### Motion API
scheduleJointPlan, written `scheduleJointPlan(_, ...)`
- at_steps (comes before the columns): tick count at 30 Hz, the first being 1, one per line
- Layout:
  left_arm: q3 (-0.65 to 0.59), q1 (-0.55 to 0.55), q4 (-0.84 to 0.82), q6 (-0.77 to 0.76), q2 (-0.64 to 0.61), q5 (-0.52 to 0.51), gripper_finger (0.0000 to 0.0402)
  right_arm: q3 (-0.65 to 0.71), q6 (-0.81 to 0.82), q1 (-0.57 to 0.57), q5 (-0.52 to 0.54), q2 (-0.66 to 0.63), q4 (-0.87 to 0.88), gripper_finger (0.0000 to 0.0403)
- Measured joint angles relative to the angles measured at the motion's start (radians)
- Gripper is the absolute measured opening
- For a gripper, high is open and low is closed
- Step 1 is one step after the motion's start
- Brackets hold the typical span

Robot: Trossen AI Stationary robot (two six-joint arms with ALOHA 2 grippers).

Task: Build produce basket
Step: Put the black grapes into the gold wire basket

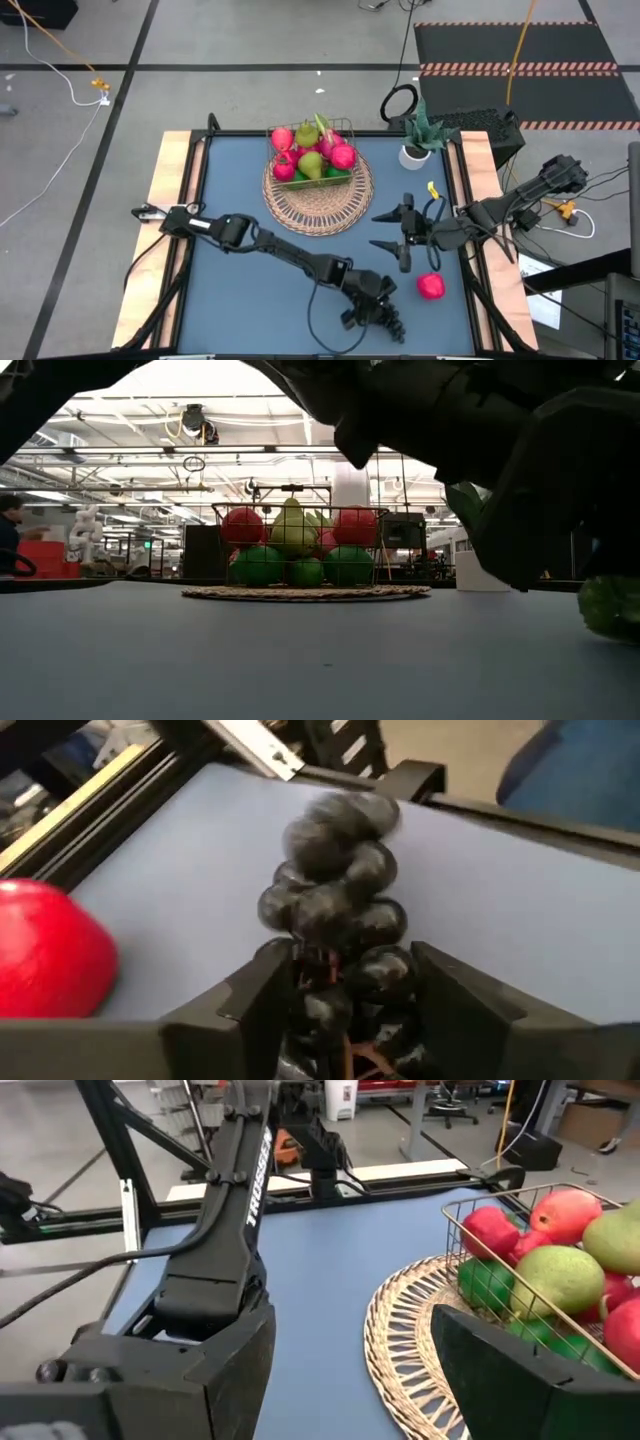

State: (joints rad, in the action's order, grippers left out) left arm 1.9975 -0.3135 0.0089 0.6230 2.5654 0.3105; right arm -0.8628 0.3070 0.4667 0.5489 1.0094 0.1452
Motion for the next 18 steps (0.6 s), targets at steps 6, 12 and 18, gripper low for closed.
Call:
scheduleJointPlan(6, -0.002, 0.034, -0.007, -0.017, -0.003, -0.033, 0.0085, 0.005, -0.011, 0.000, 0.004, -0.001, -0.005, 0.0265)
scheduleJointPlan(12, -0.005, 0.048, -0.025, -0.107, -0.031, -0.093, 0.0024, 0.005, -0.012, 0.016, 0.003, -0.009, -0.005, 0.0265)
scheduleJointPlan(18, -0.004, 0.043, -0.103, -0.056, -0.100, -0.330, 0.0044, 0.005, -0.012, 0.036, 0.007, -0.039, -0.006, 0.0265)
